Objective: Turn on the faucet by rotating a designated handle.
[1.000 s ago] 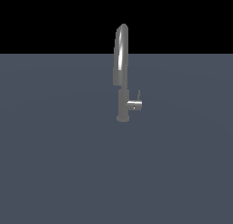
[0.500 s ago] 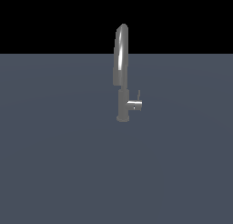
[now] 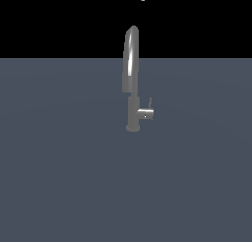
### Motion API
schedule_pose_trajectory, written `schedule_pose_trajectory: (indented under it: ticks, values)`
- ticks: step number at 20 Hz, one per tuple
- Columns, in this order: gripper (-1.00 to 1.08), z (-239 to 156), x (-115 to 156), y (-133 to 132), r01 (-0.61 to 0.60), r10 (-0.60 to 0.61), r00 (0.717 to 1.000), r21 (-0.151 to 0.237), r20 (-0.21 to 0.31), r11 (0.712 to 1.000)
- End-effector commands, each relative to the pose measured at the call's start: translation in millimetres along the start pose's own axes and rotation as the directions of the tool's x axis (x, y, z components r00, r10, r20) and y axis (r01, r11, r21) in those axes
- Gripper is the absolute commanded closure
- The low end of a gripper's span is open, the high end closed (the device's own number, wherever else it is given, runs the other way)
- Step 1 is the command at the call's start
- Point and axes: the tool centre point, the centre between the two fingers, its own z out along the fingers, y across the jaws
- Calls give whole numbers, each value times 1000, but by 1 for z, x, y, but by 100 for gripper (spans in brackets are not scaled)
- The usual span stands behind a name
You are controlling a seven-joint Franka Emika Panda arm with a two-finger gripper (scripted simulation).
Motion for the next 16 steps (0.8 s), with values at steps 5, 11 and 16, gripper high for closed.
schedule_pose_trajectory:
  ticks: [5,11,16]
  values:
    - [108,3,46,0,-108,98,991,100,96,989]
    - [108,9,89,4,-219,183,963,185,197,958]
    - [108,19,127,10,-322,246,924,250,293,913]
